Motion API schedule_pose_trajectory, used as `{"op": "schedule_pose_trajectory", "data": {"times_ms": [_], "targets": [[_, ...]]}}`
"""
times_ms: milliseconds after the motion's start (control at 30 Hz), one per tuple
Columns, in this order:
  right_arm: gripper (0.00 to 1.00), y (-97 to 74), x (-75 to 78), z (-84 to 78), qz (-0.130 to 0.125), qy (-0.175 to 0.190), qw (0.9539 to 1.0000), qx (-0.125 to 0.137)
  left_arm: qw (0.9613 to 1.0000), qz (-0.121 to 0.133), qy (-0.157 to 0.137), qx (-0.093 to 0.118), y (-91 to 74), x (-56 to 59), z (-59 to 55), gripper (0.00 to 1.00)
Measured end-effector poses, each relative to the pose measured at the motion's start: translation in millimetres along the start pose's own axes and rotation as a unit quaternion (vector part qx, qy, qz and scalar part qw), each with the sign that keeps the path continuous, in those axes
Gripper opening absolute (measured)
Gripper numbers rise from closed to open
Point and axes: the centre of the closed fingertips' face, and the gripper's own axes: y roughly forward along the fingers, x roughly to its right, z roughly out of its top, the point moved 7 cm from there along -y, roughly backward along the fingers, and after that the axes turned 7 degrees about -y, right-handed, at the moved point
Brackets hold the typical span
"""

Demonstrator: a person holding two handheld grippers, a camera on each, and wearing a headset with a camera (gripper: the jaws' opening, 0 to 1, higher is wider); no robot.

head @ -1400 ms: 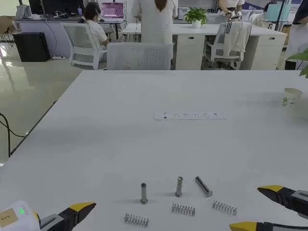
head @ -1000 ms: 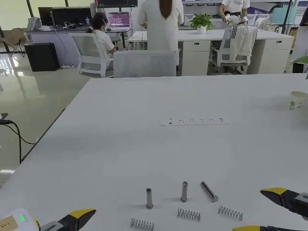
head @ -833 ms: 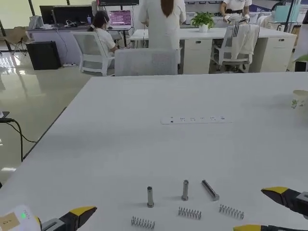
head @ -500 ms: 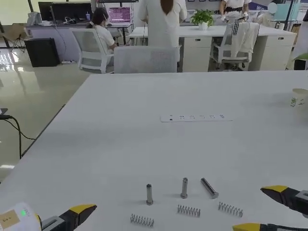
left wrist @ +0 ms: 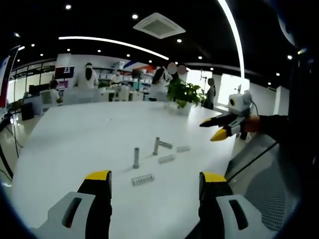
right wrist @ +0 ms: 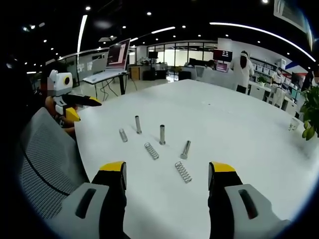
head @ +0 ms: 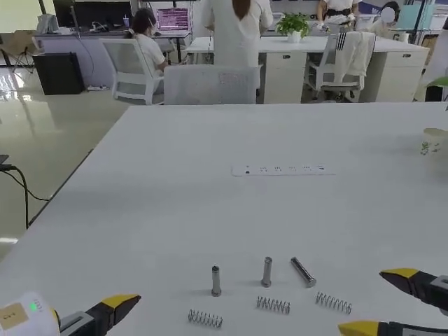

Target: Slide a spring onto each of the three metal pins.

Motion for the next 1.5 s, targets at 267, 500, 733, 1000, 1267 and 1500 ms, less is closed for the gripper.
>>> {"op": "schedule_pose_trajectory", "data": {"times_ms": [267,500,733,1000,1267,1500], "targets": [[0.65,-0.5,-1.0,0.3,-0.003,-0.003,1.0000,-0.005,1.0000,-0.002,-0.002,0.008,-0.4,1.8,0.7,0.67],[0.64,-5.5,0.4,3.5,-0.010,-0.004,0.9999,-0.004,0.9999,-0.004,-0.003,0.011,-0.1,1.6,1.0,0.67],[0.64,-12.0,4.7,11.2,-0.016,-0.015,0.9997,-0.007,0.9999,-0.007,-0.004,0.012,0.9,2.3,0.3,0.67],[0.64,-14.3,11.8,19.8,-0.024,-0.025,0.9994,-0.010,0.9998,-0.006,-0.006,0.015,-0.1,2.3,0.0,0.67],[0.63,-12.0,18.5,27.5,-0.028,-0.030,0.9991,-0.010,0.9998,-0.004,-0.004,0.019,-1.3,3.0,2.9,0.67],[0.62,-9.2,23.6,32.3,-0.026,-0.037,0.9989,-0.009,0.9998,-0.003,-0.004,0.020,-0.9,5.8,4.0,0.66]]}}
